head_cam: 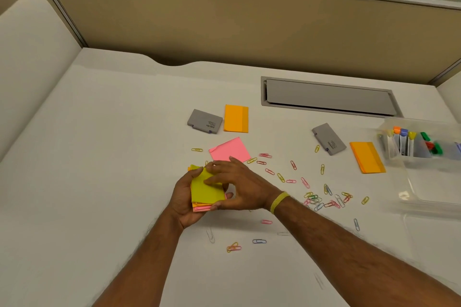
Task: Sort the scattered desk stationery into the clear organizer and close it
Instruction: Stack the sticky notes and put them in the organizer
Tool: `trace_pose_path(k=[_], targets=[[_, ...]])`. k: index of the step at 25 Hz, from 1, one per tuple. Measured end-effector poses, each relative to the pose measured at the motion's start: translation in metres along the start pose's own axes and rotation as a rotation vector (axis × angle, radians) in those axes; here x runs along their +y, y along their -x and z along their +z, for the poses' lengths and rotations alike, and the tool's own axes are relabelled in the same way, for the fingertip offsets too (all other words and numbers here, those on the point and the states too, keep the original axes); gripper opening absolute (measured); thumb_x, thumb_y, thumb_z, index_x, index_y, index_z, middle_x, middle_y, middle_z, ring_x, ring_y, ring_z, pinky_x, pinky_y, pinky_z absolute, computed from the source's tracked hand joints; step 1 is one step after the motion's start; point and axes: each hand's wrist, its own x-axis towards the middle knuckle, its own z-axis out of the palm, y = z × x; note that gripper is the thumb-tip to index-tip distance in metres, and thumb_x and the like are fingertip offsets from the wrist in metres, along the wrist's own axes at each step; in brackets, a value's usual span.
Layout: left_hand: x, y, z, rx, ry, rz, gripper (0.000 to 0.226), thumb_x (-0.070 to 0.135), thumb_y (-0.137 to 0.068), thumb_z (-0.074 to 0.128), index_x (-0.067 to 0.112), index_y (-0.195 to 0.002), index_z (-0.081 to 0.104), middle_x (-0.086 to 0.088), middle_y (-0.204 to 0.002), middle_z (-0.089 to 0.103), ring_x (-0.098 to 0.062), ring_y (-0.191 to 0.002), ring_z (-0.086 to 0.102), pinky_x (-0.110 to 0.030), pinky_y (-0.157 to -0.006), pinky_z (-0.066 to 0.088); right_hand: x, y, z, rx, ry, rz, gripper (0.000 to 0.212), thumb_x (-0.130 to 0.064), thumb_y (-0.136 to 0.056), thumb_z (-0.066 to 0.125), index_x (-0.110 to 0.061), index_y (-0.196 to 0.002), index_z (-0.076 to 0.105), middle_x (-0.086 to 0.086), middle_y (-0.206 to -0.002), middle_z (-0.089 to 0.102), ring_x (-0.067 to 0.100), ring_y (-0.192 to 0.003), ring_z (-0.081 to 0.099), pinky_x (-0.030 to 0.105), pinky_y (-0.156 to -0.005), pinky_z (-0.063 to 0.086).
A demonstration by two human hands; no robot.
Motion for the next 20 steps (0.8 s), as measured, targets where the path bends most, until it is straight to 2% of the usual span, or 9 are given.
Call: trace_pose_path(k=[2,4,5,6,9,11,14,17,20], targets=[[0.006,-0.005,-0.003,-0.019,-0.032,0.006,0.047,0.025,-0.075,0.070,0.016,-0.120,0.059,-0.016,-0.106,0.062,-0.036,-0.096,0.060,-0.052,-0.083,0.052,0.002,-0.006,-0.006,-0.046,-0.005,-0.007,0.067,-0.053,-0.077,0.070,-0.023,-0.135,0.053,0.001,-0.150,0.042,0.017,-0.143,0.028,0.044,-0.119,0.008],[0.014,-0.011,-0.004,0.001,-0.050,0.028,0.069,0.019,-0.056,0.082,0.017,-0.122,0.059,-0.017,-0.104,0.064,-0.035,-0.091,0.064,-0.050,-0.078,0.054,0.005,-0.011,-0.017,-0.050,-0.017,-0.001,0.067,-0.053,-0.075,0.072,-0.022,-0.132,0.055,0.002,-0.145,0.047,0.017,-0.138,0.036,0.037,-0.116,0.016],[0.018,-0.015,-0.003,0.025,-0.061,0.048,0.074,0.017,-0.055,0.081,0.019,-0.124,0.057,-0.018,-0.104,0.065,-0.035,-0.087,0.066,-0.049,-0.076,0.055,0.010,-0.016,-0.024,-0.017,-0.032,0.027,0.065,-0.053,-0.075,0.072,-0.020,-0.130,0.057,0.002,-0.140,0.053,0.016,-0.131,0.042,0.034,-0.113,0.024],[0.022,-0.019,-0.004,0.048,-0.067,0.077,0.069,0.017,-0.060,0.075,0.020,-0.126,0.055,-0.020,-0.104,0.066,-0.034,-0.084,0.067,-0.049,-0.076,0.056,0.017,-0.021,-0.030,0.041,-0.052,0.085,0.061,-0.053,-0.077,0.072,-0.019,-0.126,0.059,0.001,-0.132,0.058,0.015,-0.122,0.048,0.033,-0.108,0.033],[0.034,-0.029,-0.002,0.098,-0.037,0.121,0.047,0.019,-0.079,0.050,0.019,-0.126,0.053,-0.025,-0.111,0.065,-0.035,-0.086,0.069,-0.055,-0.083,0.052,0.051,-0.049,-0.047,0.356,-0.117,0.448,0.044,-0.047,-0.081,0.071,-0.015,-0.111,0.062,0.004,-0.107,0.064,0.019,-0.100,0.057,0.043,-0.091,0.048],[0.039,-0.032,-0.001,0.119,-0.017,0.119,0.047,0.023,-0.083,0.047,0.019,-0.128,0.054,-0.026,-0.115,0.064,-0.036,-0.088,0.069,-0.056,-0.084,0.051,0.074,-0.071,-0.057,0.459,-0.120,0.764,0.045,-0.046,-0.080,0.071,-0.014,-0.109,0.058,0.007,-0.108,0.062,0.026,-0.103,0.058,0.043,-0.090,0.049],[0.042,-0.036,0.002,0.113,0.003,0.132,0.046,0.024,-0.089,0.041,0.019,-0.133,0.053,-0.027,-0.123,0.061,-0.036,-0.091,0.069,-0.057,-0.084,0.051,0.094,-0.097,-0.062,0.377,-0.091,1.061,0.069,-0.056,-0.077,0.070,-0.009,-0.123,0.050,0.012,-0.126,0.053,0.032,-0.119,0.050,0.043,-0.097,0.044],[0.044,-0.043,0.001,0.123,-0.001,0.146,0.050,0.024,-0.088,0.039,0.020,-0.137,0.050,-0.027,-0.130,0.056,-0.037,-0.093,0.069,-0.055,-0.082,0.054,0.097,-0.114,-0.060,0.351,-0.048,1.160,0.082,-0.059,-0.069,0.075,-0.009,-0.127,0.045,0.012,-0.130,0.047,0.032,-0.124,0.045,0.046,-0.099,0.039],[0.045,-0.047,0.002,0.135,-0.005,0.155,0.049,0.024,-0.090,0.037,0.020,-0.138,0.049,-0.027,-0.131,0.055,-0.037,-0.095,0.069,-0.053,-0.080,0.056,0.099,-0.122,-0.061,0.350,-0.103,1.210,0.079,-0.052,-0.067,0.081,-0.010,-0.126,0.047,0.012,-0.130,0.047,0.033,-0.124,0.045,0.047,-0.100,0.039]])
